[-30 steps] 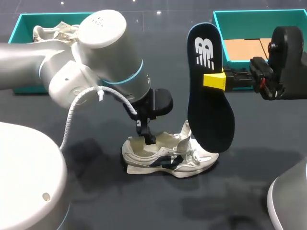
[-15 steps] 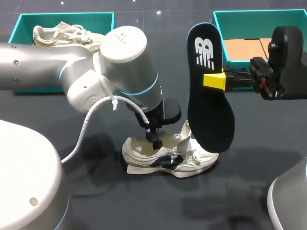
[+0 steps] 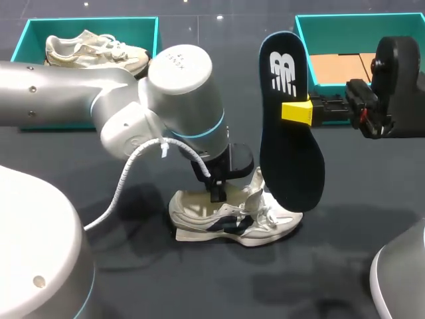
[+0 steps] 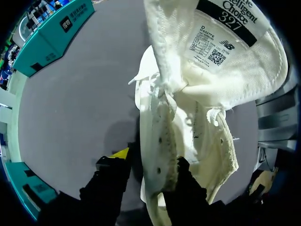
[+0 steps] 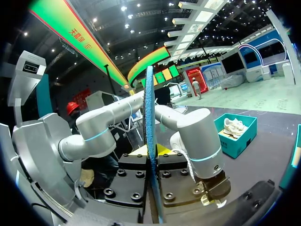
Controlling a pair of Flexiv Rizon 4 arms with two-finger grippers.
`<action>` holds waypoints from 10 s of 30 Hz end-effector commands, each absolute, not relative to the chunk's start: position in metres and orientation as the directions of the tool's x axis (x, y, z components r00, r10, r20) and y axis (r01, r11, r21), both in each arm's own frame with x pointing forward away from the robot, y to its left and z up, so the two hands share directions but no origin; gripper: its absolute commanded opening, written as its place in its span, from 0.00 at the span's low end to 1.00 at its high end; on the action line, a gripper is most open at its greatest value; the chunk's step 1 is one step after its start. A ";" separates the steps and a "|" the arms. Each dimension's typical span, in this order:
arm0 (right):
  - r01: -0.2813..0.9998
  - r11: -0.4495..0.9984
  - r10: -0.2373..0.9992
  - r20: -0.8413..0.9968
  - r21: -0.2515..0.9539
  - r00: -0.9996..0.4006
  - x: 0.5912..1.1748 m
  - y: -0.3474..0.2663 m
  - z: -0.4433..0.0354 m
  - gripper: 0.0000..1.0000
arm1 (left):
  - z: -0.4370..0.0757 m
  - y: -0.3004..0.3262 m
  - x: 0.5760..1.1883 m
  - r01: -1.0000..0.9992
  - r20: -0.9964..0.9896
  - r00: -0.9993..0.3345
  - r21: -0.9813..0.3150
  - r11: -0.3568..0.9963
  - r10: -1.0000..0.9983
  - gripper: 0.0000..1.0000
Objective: Take the shoe out of the shoebox, open the shoe tongue, remove and reinsert the insole, then place the shoe into the shoebox
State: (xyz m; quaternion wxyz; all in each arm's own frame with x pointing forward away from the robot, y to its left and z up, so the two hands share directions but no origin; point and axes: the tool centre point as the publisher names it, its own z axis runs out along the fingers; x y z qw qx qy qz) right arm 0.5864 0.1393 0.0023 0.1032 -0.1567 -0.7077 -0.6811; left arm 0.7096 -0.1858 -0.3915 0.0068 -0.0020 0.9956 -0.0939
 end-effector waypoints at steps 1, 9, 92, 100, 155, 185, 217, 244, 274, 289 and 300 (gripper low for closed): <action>0.361 0.016 0.331 0.336 0.932 -0.882 0.577 0.140 0.002 0.00 | -0.392 -0.186 0.709 0.001 -0.014 -1.000 -0.185 0.983 -0.001 0.00; 0.361 0.016 0.331 0.336 0.932 -0.882 0.577 0.140 0.002 0.00 | -0.388 -0.182 0.709 0.024 -0.006 -1.000 -0.187 0.982 0.023 0.00; 0.361 0.016 0.331 0.336 0.932 -0.882 0.577 0.140 0.002 0.00 | -0.373 -0.209 0.718 0.973 -0.001 -0.121 -0.198 0.118 0.993 0.00; 0.361 0.016 0.331 0.336 0.932 -0.882 0.577 0.140 0.002 0.00 | -0.384 -0.211 0.719 0.975 0.011 -0.097 -0.201 0.097 0.995 0.00; 0.361 0.016 0.331 0.336 0.932 -0.882 0.577 0.140 0.002 0.00 | -0.208 -0.173 0.742 0.998 -0.757 -0.057 -0.027 0.055 0.651 1.00; 0.361 0.016 0.331 0.336 0.932 -0.882 0.577 0.140 0.002 0.00 | -0.130 -0.183 0.749 0.987 -0.961 0.123 0.145 0.074 0.248 1.00; 0.666 0.002 0.128 0.660 0.746 -0.740 0.720 0.117 -0.043 0.00 | -0.102 -0.168 0.748 0.974 -0.968 0.219 0.225 0.037 0.124 1.00; 0.854 0.004 0.047 0.853 0.520 -0.520 0.807 0.156 -0.095 0.00 | -0.112 -0.189 0.746 0.993 -0.990 0.115 0.117 0.018 0.081 1.00; 0.946 -0.112 0.117 0.950 0.304 -0.291 0.819 0.174 -0.113 0.00 | -0.126 -0.230 0.771 0.985 -0.990 0.082 0.099 0.143 0.115 0.89; 0.953 -0.129 0.073 0.961 0.274 -0.266 0.812 0.182 -0.120 0.00 | -0.132 -0.240 0.782 0.982 -0.984 0.113 0.132 0.137 0.139 0.55; 0.953 -0.129 0.073 0.961 0.274 -0.266 0.812 0.182 -0.120 0.00 | -0.135 -0.237 0.785 0.981 -0.983 0.112 0.134 0.143 0.147 0.30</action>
